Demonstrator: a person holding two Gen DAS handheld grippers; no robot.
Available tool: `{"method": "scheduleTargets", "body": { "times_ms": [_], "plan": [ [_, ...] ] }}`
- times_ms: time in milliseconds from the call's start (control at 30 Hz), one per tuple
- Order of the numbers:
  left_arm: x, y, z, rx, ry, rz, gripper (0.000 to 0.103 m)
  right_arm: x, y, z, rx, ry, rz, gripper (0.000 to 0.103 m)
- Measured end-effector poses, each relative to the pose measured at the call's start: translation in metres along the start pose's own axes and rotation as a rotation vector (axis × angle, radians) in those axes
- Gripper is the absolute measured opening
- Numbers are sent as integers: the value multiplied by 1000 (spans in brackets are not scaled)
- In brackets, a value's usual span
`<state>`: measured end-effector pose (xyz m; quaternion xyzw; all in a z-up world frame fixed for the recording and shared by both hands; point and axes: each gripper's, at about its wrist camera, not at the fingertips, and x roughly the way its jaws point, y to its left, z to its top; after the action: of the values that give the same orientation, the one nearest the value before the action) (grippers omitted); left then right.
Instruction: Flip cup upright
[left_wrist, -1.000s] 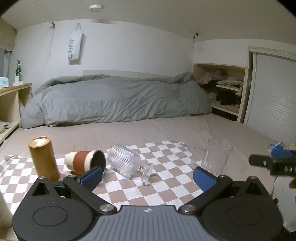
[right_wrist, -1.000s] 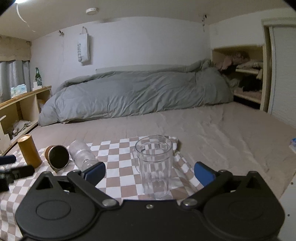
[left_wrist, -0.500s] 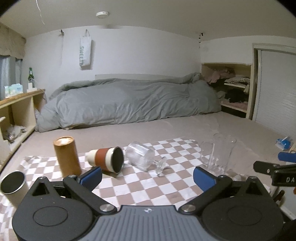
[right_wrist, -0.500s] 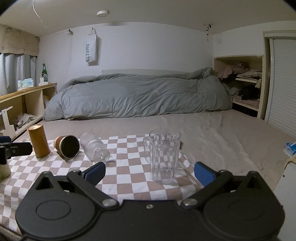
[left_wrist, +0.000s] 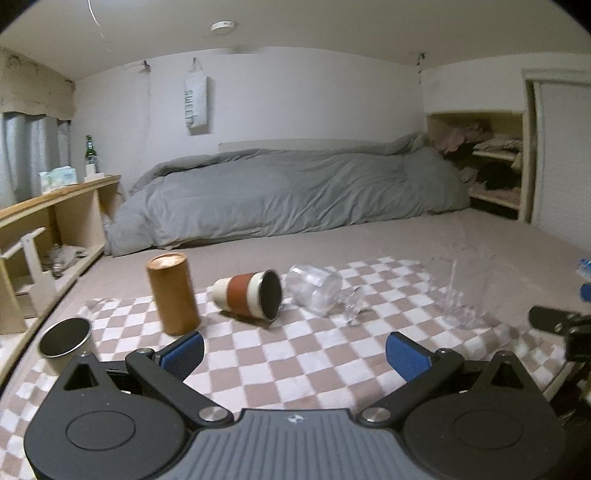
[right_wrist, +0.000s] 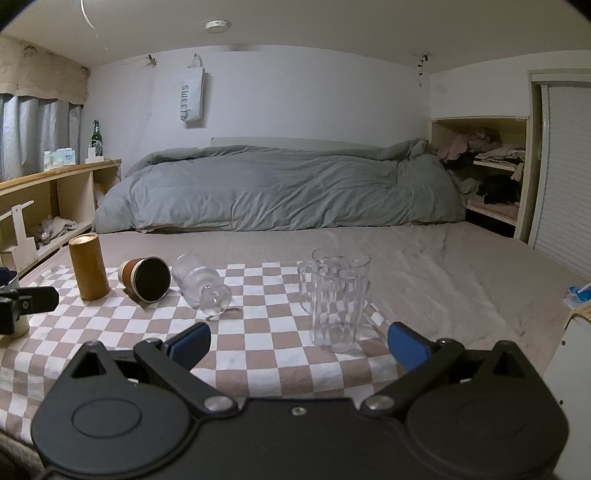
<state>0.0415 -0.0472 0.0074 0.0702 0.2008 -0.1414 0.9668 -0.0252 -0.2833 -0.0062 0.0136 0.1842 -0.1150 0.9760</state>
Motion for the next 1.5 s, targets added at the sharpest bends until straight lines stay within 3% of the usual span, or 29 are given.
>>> {"method": "scheduleTargets", "body": {
  "times_ms": [433, 1500],
  "plan": [
    [-1, -2, -5, -12, -7, 33, 103, -4, 10, -2, -40, -11, 9, 103],
    [5, -7, -6, -12, 17, 17, 103, -3, 10, -4, -40, 4, 3, 103]
  ]
}}
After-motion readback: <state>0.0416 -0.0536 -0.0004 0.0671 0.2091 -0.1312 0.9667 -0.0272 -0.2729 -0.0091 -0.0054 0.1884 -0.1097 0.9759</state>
